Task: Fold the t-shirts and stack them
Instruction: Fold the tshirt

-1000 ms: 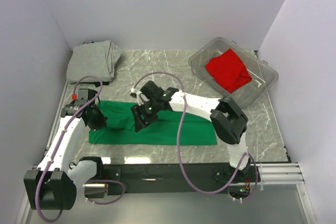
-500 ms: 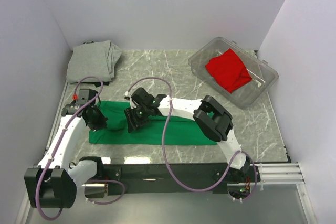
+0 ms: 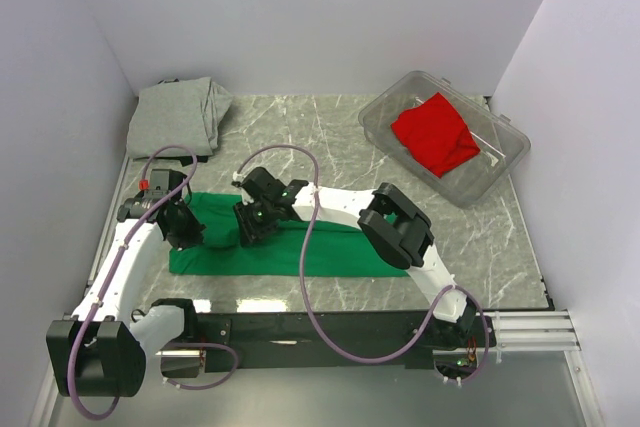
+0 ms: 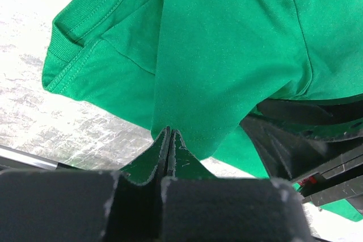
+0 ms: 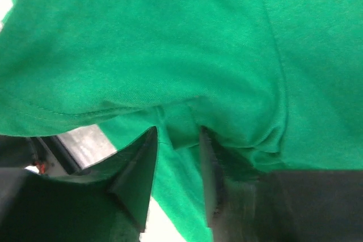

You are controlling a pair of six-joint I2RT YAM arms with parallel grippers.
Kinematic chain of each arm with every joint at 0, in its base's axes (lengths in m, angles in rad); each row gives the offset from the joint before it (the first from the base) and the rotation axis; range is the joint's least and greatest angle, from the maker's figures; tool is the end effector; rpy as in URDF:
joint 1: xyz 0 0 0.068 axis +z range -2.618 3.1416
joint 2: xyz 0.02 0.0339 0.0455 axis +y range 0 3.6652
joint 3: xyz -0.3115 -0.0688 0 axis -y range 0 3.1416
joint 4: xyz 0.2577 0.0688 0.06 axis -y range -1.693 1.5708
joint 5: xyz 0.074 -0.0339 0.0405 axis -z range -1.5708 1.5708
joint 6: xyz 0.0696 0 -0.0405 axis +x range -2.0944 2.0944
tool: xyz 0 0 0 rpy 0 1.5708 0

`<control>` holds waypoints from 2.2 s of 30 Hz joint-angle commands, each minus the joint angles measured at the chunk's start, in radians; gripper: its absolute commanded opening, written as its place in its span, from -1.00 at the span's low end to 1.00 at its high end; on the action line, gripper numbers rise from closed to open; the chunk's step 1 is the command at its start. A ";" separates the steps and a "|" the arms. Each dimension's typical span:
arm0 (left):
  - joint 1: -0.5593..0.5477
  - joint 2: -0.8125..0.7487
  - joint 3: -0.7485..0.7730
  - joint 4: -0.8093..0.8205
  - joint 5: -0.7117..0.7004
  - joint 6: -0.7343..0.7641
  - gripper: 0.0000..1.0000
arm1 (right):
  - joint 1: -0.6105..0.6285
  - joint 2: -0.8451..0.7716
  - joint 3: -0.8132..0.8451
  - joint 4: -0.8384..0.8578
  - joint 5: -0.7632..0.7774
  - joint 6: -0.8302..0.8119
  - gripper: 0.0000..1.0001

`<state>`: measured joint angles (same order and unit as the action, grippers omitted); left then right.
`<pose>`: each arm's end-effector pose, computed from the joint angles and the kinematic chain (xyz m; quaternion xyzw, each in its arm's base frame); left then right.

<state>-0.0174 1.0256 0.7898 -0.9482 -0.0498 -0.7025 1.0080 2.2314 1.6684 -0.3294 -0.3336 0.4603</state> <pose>0.1772 0.0004 0.2451 -0.3340 0.9224 -0.0448 0.1884 0.2735 0.4763 0.1638 -0.3047 0.8803 0.3361 0.1387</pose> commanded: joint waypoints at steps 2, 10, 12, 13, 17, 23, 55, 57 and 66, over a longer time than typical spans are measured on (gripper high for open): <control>-0.001 -0.001 0.006 0.008 0.002 0.021 -0.99 | 0.017 0.022 0.042 -0.037 0.077 -0.034 -0.27; 0.000 0.001 0.006 0.009 0.001 0.020 -0.99 | 0.027 0.022 0.025 -0.056 0.117 -0.066 -0.76; 0.000 0.001 0.003 0.009 0.002 0.018 -0.99 | 0.027 0.017 0.019 -0.051 0.110 -0.066 -0.88; -0.001 0.001 0.003 0.009 0.002 0.018 -0.99 | 0.027 0.017 0.022 -0.053 0.107 -0.066 -0.98; -0.001 0.002 0.002 0.012 0.005 0.015 -0.99 | 0.026 -0.016 0.030 -0.043 0.062 -0.074 -1.00; 0.000 0.025 -0.003 0.003 0.010 0.008 -0.99 | 0.024 -0.079 0.071 -0.072 0.031 -0.100 -1.00; -0.001 0.050 -0.038 -0.099 -0.002 0.001 -0.47 | 0.003 -0.184 -0.035 -0.195 0.018 -0.187 -0.60; -0.001 0.041 -0.031 -0.112 -0.002 -0.002 -0.20 | 0.004 -0.187 -0.030 -0.201 0.024 -0.195 -0.12; -0.001 0.053 0.045 -0.104 0.041 -0.025 0.11 | -0.037 -0.298 -0.076 -0.235 0.116 -0.212 0.23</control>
<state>-0.0174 1.0664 0.7712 -1.0718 -0.0349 -0.7040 1.0065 2.0609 1.6051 -0.5545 -0.2676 0.2630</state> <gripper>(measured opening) 0.556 0.613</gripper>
